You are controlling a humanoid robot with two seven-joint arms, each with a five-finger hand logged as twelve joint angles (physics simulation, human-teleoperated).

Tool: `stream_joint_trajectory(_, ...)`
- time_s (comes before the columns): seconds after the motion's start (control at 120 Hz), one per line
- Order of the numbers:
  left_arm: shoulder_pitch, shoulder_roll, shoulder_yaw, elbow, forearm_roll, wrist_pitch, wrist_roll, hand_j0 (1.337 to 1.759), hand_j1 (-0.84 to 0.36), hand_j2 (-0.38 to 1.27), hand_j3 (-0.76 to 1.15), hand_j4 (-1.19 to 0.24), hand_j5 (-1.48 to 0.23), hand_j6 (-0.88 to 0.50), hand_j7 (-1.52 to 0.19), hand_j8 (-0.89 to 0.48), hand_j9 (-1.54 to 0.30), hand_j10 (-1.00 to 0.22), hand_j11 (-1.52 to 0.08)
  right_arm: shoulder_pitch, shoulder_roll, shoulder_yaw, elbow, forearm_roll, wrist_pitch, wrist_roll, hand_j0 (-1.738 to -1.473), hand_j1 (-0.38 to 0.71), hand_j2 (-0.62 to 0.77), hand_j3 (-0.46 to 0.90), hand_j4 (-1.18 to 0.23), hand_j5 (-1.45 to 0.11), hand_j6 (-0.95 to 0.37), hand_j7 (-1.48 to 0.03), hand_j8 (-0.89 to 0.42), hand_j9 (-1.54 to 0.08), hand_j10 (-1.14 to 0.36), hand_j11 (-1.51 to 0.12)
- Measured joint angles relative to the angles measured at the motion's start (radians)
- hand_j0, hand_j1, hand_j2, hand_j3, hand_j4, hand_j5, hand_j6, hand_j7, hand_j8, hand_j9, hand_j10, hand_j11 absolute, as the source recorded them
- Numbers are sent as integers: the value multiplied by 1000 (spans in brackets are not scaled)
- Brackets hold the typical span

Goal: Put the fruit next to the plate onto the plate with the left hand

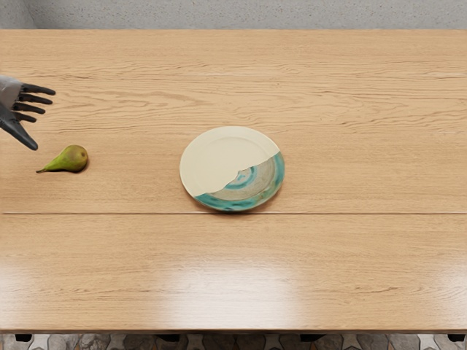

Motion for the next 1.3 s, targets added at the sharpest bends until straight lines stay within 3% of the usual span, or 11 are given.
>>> stream_joint_trajectory(0.15,-22,-1,0,-111,145,0,4,1658,349,0,0,-3,0,-3,0,-3,0,-2,0,0,0,0,0,0,0,0,-1658,-349,0,0,0,0,0,0,0,0,0,0)
stream_joint_trajectory(0.333,8,-45,6,-175,298,0,5,1658,349,0,0,-4,0,-4,0,-4,0,-3,0,1,0,0,0,0,0,0,-1658,-349,0,0,0,0,0,0,0,0,0,0)
stream_joint_trajectory(0.5,19,-77,43,-187,368,28,5,1658,349,0,0,-4,-1,-6,0,-5,0,-4,0,1,0,0,0,0,0,0,-1658,-349,0,0,0,0,0,0,0,0,0,0)
stream_joint_trajectory(0.683,21,-123,66,-197,387,237,5,1658,349,0,0,-4,-1,-6,0,-5,0,-4,0,2,0,0,0,0,0,0,-1658,-349,0,0,0,0,0,0,0,0,0,0)
stream_joint_trajectory(0.85,22,-166,179,-197,462,443,5,1658,349,1,0,-5,-1,-6,0,-5,0,-4,0,2,0,0,0,0,0,0,-1658,-349,0,0,0,0,0,0,0,0,0,0)
stream_joint_trajectory(1.017,31,-176,260,-194,482,493,5,1658,349,1,0,-5,-1,-6,0,-6,0,-4,0,2,0,0,0,0,0,0,-1658,-349,0,0,0,0,0,0,0,0,0,0)
stream_joint_trajectory(1.3,41,-204,294,-189,541,580,5,1658,298,10,0,-48,-57,-50,-57,-49,-57,-48,-56,2,0,0,0,0,0,0,-1658,-349,0,0,0,0,0,0,0,0,0,0)
